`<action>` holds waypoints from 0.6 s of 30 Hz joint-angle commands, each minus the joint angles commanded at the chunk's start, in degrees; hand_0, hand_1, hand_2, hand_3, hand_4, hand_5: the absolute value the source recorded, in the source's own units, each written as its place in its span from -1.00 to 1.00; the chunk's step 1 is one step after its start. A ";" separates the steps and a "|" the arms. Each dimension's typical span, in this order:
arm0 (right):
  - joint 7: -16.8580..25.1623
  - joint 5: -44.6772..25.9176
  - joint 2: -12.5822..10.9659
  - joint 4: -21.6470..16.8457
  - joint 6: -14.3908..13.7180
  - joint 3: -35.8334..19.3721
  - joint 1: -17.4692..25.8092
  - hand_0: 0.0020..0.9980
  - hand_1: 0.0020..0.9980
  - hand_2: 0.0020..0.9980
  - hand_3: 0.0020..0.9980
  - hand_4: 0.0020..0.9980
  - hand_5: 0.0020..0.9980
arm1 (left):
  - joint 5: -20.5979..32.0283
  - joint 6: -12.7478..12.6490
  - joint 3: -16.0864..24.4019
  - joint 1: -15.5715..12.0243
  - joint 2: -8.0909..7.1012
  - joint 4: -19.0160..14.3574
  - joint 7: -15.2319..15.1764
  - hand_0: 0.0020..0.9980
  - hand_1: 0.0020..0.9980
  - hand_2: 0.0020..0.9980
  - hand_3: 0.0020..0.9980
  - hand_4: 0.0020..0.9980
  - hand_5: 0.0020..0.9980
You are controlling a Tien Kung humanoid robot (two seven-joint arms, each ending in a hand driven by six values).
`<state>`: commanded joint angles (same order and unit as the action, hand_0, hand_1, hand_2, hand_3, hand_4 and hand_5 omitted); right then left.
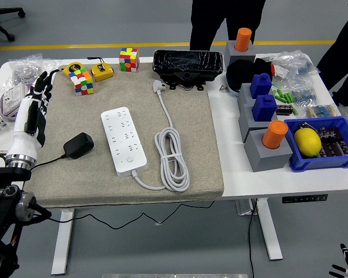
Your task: Pick up the plug,place it near the board,insert it into the board,press the button
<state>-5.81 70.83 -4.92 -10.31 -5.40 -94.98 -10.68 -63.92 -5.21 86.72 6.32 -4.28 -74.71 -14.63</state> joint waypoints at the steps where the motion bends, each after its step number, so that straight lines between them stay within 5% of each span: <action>1: 0.02 -0.04 0.06 0.00 0.02 0.07 0.01 0.34 0.16 0.20 0.28 1.00 1.00 | 2.14 0.13 0.15 -0.06 0.08 0.08 -0.36 1.00 1.00 0.96 0.95 1.00 1.00; 6: 0.03 0.14 0.36 0.00 0.07 0.04 -0.07 0.34 0.16 0.20 0.28 1.00 1.00 | 9.58 0.91 1.74 -0.40 0.59 0.50 -1.06 0.84 0.88 0.80 0.80 1.00 1.00; 8: 0.06 0.05 0.45 0.00 0.10 0.20 -0.10 0.34 0.16 0.20 0.28 1.00 1.00 | 9.74 0.97 2.34 -0.54 0.71 0.83 -0.92 0.84 0.88 0.80 0.80 1.00 1.00; 9: 0.07 0.04 0.48 0.00 0.12 0.26 -0.15 0.35 0.16 0.20 0.28 1.00 1.00 | 9.66 1.01 2.71 -0.64 0.80 1.13 -0.81 0.71 0.72 0.67 0.66 1.00 1.00; 18: -0.11 -0.01 0.70 0.00 0.18 0.73 -0.35 0.34 0.17 0.20 0.28 1.00 1.00 | 8.59 0.24 4.98 -1.64 1.38 2.51 1.20 0.67 0.66 0.60 0.60 1.00 1.00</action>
<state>-5.92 70.82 -4.22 -10.31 -5.23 -94.25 -11.03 -55.33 -4.97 91.70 4.68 -2.90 -72.20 -13.43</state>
